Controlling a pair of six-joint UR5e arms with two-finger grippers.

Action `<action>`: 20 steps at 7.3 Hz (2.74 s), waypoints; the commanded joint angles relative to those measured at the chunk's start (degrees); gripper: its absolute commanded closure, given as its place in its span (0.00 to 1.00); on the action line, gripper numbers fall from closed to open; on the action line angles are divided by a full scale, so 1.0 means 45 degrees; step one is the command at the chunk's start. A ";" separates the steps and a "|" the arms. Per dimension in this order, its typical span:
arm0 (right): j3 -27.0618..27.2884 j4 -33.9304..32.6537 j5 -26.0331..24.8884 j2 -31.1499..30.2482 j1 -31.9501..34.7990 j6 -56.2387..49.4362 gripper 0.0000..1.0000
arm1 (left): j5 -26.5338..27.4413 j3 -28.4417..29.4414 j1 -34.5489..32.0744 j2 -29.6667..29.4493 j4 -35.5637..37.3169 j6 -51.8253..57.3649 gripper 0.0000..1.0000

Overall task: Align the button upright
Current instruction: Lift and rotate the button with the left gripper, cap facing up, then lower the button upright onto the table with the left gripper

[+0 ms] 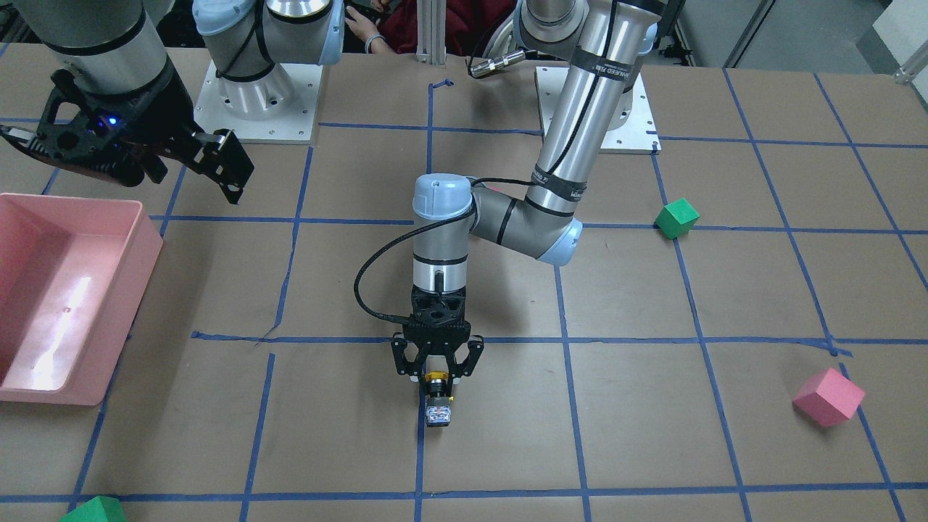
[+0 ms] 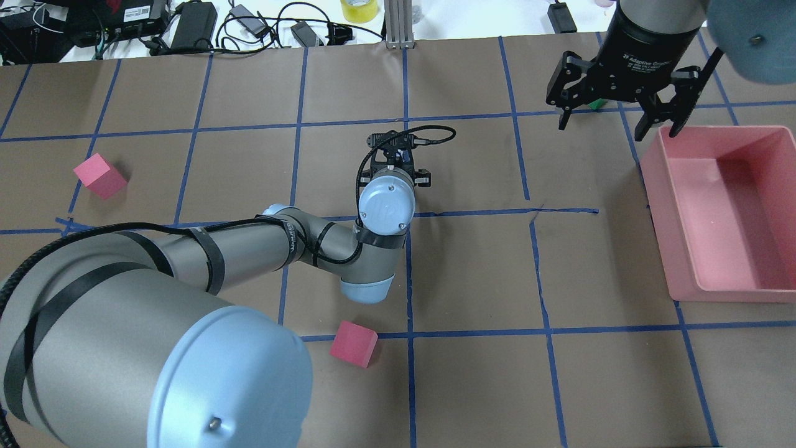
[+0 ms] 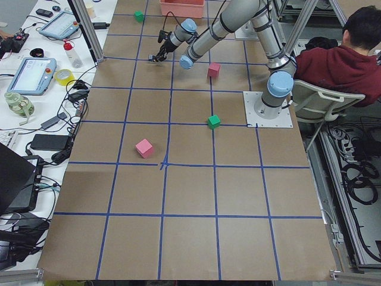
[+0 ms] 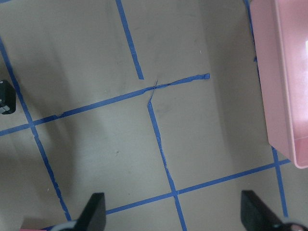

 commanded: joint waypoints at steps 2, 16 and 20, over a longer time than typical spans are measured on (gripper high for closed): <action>0.0040 -0.0052 0.0035 -0.0001 0.0023 -0.0112 0.00 | -0.0564 0.0952 0.0477 0.2570 -0.7180 -0.0934 1.00; 0.0313 -0.0209 0.0035 0.0135 0.0023 0.0045 0.00 | -1.1951 0.3456 0.3779 0.0372 -1.6700 -0.7326 0.94; 0.0313 -0.0150 0.0055 0.0292 0.0023 0.0044 0.00 | -1.1836 0.3376 0.3798 0.0586 -1.6544 -0.7153 0.00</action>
